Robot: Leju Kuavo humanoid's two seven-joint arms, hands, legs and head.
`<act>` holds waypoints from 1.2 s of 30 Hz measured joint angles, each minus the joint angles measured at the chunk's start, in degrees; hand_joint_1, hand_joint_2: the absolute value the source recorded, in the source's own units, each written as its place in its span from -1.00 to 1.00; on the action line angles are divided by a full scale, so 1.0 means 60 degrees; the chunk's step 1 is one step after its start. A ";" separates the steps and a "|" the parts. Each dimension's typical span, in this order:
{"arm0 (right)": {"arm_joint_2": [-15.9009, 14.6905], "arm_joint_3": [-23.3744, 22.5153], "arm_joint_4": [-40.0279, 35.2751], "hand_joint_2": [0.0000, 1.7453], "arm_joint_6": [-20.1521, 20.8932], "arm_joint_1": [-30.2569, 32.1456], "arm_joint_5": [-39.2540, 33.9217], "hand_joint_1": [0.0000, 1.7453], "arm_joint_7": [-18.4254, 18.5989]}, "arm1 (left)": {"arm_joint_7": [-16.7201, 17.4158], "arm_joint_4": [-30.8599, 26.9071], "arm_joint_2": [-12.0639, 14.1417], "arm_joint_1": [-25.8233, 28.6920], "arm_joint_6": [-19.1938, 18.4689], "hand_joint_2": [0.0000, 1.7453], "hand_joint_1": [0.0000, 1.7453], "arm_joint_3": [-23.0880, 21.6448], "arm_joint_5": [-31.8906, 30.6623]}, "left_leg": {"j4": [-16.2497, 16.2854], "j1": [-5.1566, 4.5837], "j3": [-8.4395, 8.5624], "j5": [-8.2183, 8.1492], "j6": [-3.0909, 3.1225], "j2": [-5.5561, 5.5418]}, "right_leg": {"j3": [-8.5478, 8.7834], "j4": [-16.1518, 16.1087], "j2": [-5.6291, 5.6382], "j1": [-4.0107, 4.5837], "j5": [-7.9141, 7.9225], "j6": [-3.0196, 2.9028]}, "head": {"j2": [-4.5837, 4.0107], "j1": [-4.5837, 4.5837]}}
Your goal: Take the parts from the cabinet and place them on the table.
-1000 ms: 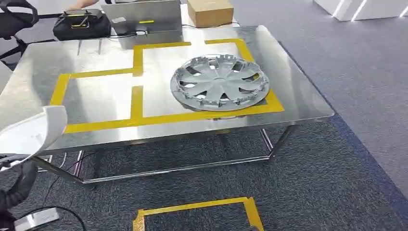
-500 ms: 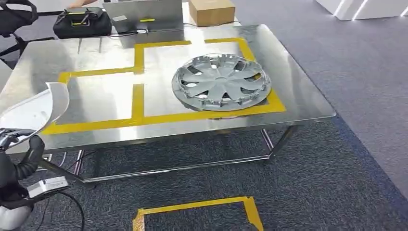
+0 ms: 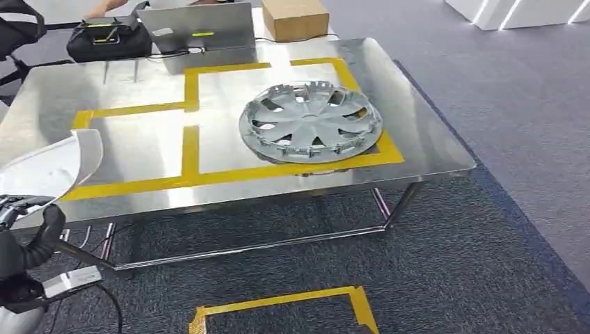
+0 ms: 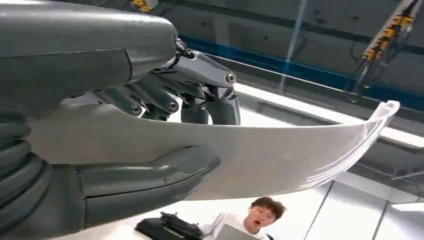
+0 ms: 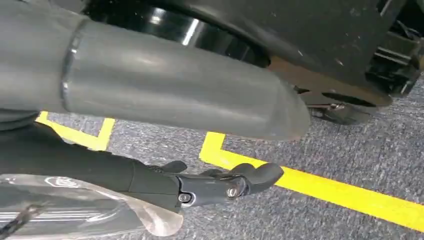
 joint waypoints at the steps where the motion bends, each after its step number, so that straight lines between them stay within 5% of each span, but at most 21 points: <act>1: 0.0000 0.0000 0.0000 -1.00 0.0000 0.0006 0.0000 -1.00 0.0004 | 0.0000 0.0000 -0.0004 0.0025 0.0007 1.00 1.00 0.0000 -0.0004 | -0.0012 -0.0016 -0.0025 0.0004 0.0016 -0.0006 | -0.0009 -0.0021 -0.0012 -0.0006 0.0010 0.0031 | 0.0000 -0.0007; 4: 0.0000 0.0000 0.0000 -1.00 0.0007 0.0002 0.0004 -1.00 0.0000 | 0.0000 -0.0004 -0.0004 0.0018 0.0011 1.00 1.00 0.0004 -0.0007 | -0.0116 0.0049 0.0029 0.0065 0.0171 -0.0002 | -0.0116 0.0132 -0.0031 -0.0030 -0.0162 0.0215 | 0.0000 0.0007; 7: 0.0000 0.0000 0.0000 -1.00 0.0036 -0.0017 0.0004 -1.00 -0.0011 | 0.0000 -0.0004 -0.0015 0.0001 0.0022 1.00 1.00 -0.0004 -0.0011 | -0.0109 0.0044 0.0009 0.0051 0.0261 0.0013 | -0.1096 0.2229 -0.0046 -0.0034 -0.1179 0.0271 | 0.0000 0.0036; 9: 0.0000 0.0000 0.0000 -1.00 0.0047 0.0004 0.0007 -1.00 -0.0004 | 0.0000 0.0000 -0.0022 0.0001 0.0033 1.00 1.00 -0.0015 -0.0044 | -0.0107 0.0041 0.0022 0.0043 0.0268 0.0014 | -0.1539 0.3026 -0.0047 -0.0031 -0.1270 0.0270 | 0.0000 0.0040; 10: 0.0000 0.0000 0.0000 -1.00 0.0047 0.0004 0.0007 -1.00 0.0011 | 0.0000 0.0000 -0.0026 -0.0003 0.0051 1.00 1.00 -0.0018 -0.0069 | -0.0106 0.0041 0.0036 0.0036 0.0271 0.0008 | -0.1412 0.2705 -0.0047 -0.0031 -0.0963 0.0257 | 0.0000 0.0044; 13: 0.0000 0.0000 0.0000 -1.00 0.0058 -0.0035 0.0004 -1.00 0.0062 | 0.0004 0.0000 -0.0033 -0.0034 0.0084 1.00 1.00 -0.0022 -0.0131 | -0.0105 0.0042 0.0110 -0.0021 0.0211 -0.0002 | -0.0293 0.0311 -0.0079 -0.0032 0.0191 0.0162 | 0.0000 0.0047; 14: 0.0000 0.0000 0.0000 -1.00 0.0080 -0.0069 0.0004 -1.00 0.0077 | 0.0004 0.0000 -0.0033 -0.0056 0.0098 1.00 1.00 -0.0026 -0.0138 | -0.0055 -0.0044 0.0085 -0.0056 0.0155 -0.0006 | -0.0148 0.0036 -0.0085 0.0006 0.0039 0.0150 | 0.0000 0.0047; 19: 0.0011 0.0000 0.0000 -1.00 0.0335 -0.0058 -0.0004 -1.00 -0.0018 | 0.0004 0.0007 -0.0029 -0.0194 0.0153 1.00 1.00 -0.0084 -0.0215 | 0.0006 0.0002 0.0078 -0.0148 -0.0078 -0.0004 | -0.0023 -0.0079 -0.0057 -0.0060 0.0087 -0.0084 | 0.0000 0.0025; 22: 0.0015 0.0000 0.0000 -1.00 0.0368 -0.0083 -0.0018 -1.00 -0.0040 | 0.0004 0.0011 -0.0007 -0.0238 0.0178 1.00 1.00 -0.0117 -0.0208 | 0.2006 0.0006 -0.0841 -0.1128 -0.0172 -0.0003 | 0.0044 -0.0079 -0.0064 -0.0044 0.0024 -0.0214 | 0.0000 -0.0044; 24: 0.0015 0.0000 0.0000 -1.00 0.0401 -0.0067 -0.0022 -1.00 -0.0018 | 0.0004 0.0033 -0.0007 -0.0238 0.0182 1.00 1.00 -0.0146 -0.0208 | 0.2920 0.0006 -0.1353 -0.1290 -0.0177 -0.0003 | 0.0081 -0.0075 -0.0062 -0.0018 -0.0009 -0.0245 | 0.0000 -0.0040; 25: 0.0015 0.0000 0.0000 -1.00 0.0415 -0.0061 -0.0022 -1.00 -0.0007 | 0.0004 0.0047 -0.0007 -0.0241 0.0182 1.00 1.00 -0.0164 -0.0208 | 0.2729 0.0005 -0.1301 -0.1011 -0.0158 -0.0003 | 0.0121 -0.0075 -0.0047 -0.0008 -0.0034 -0.0247 | 0.0000 -0.0040; 28: 0.0018 0.0000 0.0000 -1.00 0.0470 -0.0077 -0.0018 -1.00 0.0007 | 0.0004 0.0062 -0.0007 -0.0315 0.0186 1.00 1.00 -0.0211 -0.0208 | 0.0381 -0.0012 -0.0309 0.0367 -0.0007 -0.0004 | 0.0304 -0.0075 0.0003 0.0008 -0.0143 -0.0194 | 0.0000 -0.0047; 32: 0.0029 0.0000 -0.0004 -1.00 0.0495 -0.0099 -0.0018 -1.00 0.0022 | 0.0004 0.0091 0.0004 -0.0442 0.0229 1.00 1.00 -0.0251 -0.0208 | 0.0000 -0.0108 -0.0177 0.0123 0.0121 -0.0018 | 0.0230 -0.0117 -0.0004 0.0028 -0.0170 -0.0006 | 0.0000 -0.0033; 34: 0.0029 0.0000 -0.0015 -1.00 0.0517 -0.0103 -0.0018 -1.00 0.0029 | 0.0004 0.0095 -0.0004 -0.0474 0.0233 1.00 1.00 -0.0262 -0.0208 | -0.0158 0.0000 -0.0063 0.0173 0.0212 -0.0023 | 0.0186 -0.0078 0.0004 0.0032 -0.0282 0.0104 | 0.0004 -0.0033; 36: 0.0029 0.0000 -0.0018 -1.00 0.0525 -0.0127 -0.0018 -1.00 0.0018 | 0.0004 0.0095 -0.0007 -0.0563 0.0244 1.00 1.00 -0.0266 -0.0208 | -0.0185 0.0006 -0.0018 0.0107 0.0321 -0.0009 | -0.0344 0.0952 -0.0016 0.0016 -0.0708 0.0210 | 0.0000 0.0036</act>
